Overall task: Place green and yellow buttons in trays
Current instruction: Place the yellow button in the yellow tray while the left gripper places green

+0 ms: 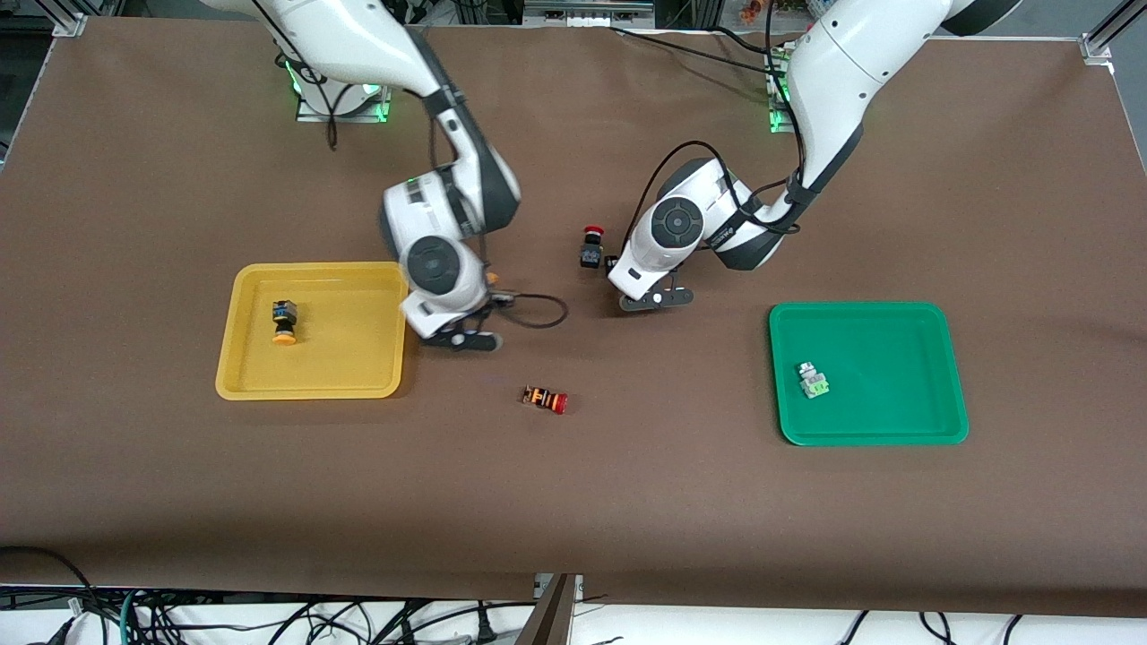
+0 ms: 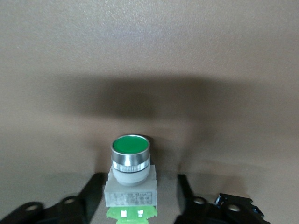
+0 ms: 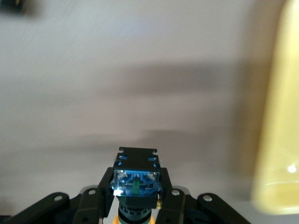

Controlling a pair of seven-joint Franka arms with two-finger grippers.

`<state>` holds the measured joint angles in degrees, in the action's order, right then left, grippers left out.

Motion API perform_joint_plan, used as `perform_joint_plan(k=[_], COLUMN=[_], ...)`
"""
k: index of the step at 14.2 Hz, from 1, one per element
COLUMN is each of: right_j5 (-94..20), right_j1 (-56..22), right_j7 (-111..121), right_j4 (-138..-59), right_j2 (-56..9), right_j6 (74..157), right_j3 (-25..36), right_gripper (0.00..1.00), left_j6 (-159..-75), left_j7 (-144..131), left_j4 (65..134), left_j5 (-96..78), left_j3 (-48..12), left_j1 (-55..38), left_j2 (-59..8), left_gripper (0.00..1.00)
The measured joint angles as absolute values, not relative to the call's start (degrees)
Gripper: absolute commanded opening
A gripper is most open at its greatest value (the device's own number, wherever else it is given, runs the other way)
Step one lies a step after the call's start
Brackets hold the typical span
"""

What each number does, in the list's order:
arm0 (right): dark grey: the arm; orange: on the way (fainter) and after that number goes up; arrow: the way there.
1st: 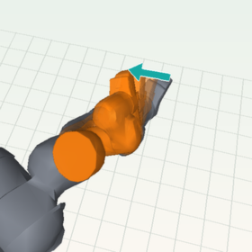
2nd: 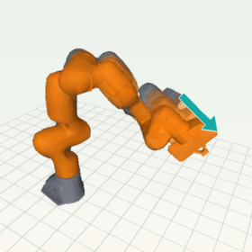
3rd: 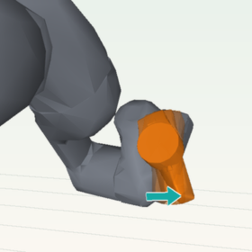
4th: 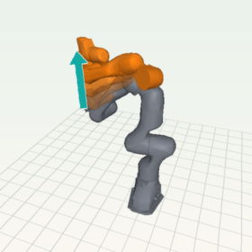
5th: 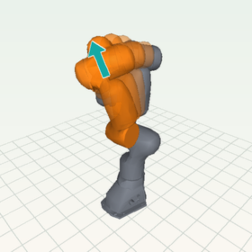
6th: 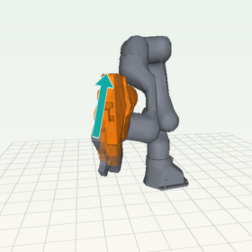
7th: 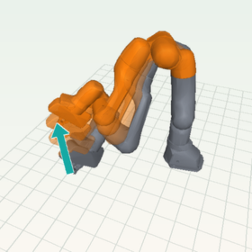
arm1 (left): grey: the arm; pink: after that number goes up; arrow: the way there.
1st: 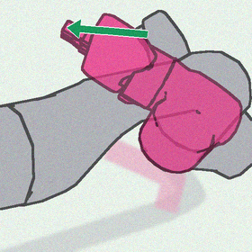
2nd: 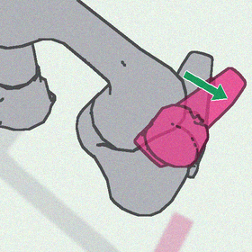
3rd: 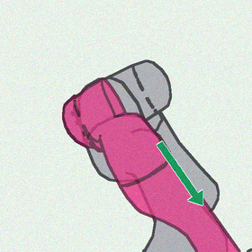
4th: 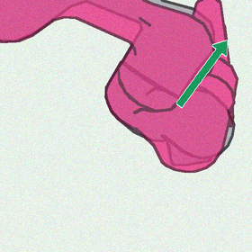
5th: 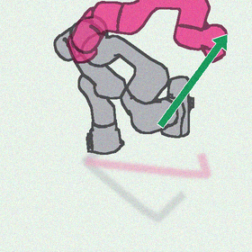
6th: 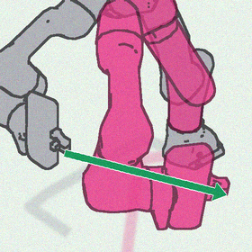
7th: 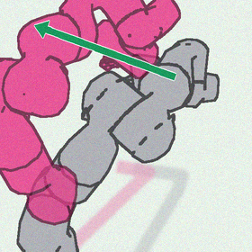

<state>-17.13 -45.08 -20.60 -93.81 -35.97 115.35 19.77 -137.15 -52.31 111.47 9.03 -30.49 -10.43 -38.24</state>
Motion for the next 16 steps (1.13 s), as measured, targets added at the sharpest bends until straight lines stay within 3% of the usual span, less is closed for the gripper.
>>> perform_joint_plan(k=[5,9,10,11,12,16], right_j5=[-17.12,-17.12,-17.12,-17.12,-17.12,-17.13], right_j1=[-33.55,-29.84,-29.95,-30.07,-30.16,-30.09], right_j7=[1.04,7.17,7.25,7.25,7.25,7.25], right_j4=[-94.92,-98.43,-99.17,-99.64,-99.84,-98.14], right_j2=[-36.64,-38.39,-38.61,-38.73,-38.79,-38.47], right_j6=[113.5,116.62,117.36,117.78,117.92,117.71], right_j3=[22.15,22.07,21.89,21.73,21.66,21.96], right_gripper=[0.0,0.0,0.32,0.77,1.0,1.0], left_j6=[-132.54,-114.64,-110.95,-108.17,-106.6,-105.45], left_j7=[-52.36,-47.29,-45.09,-42.71,-40.29,-27.87], left_j4=[109.81,100.69,98.57,97.07,96.3,96.1], left_j5=[9.08,12.53,13.8,14.99,16.22,18.63], left_j3=[-30.42,-30.29,-30.25,-30.18,-30.12,-29.73], left_j1=[-10.13,-6.52,-5.23,-3.82,-2.25,5.87], left_j2=[-36.43,-33.64,-33.2,-32.87,-32.7,-32.84], left_gripper=[0.0,0.0,0.0,0.0,0.0,0.0])
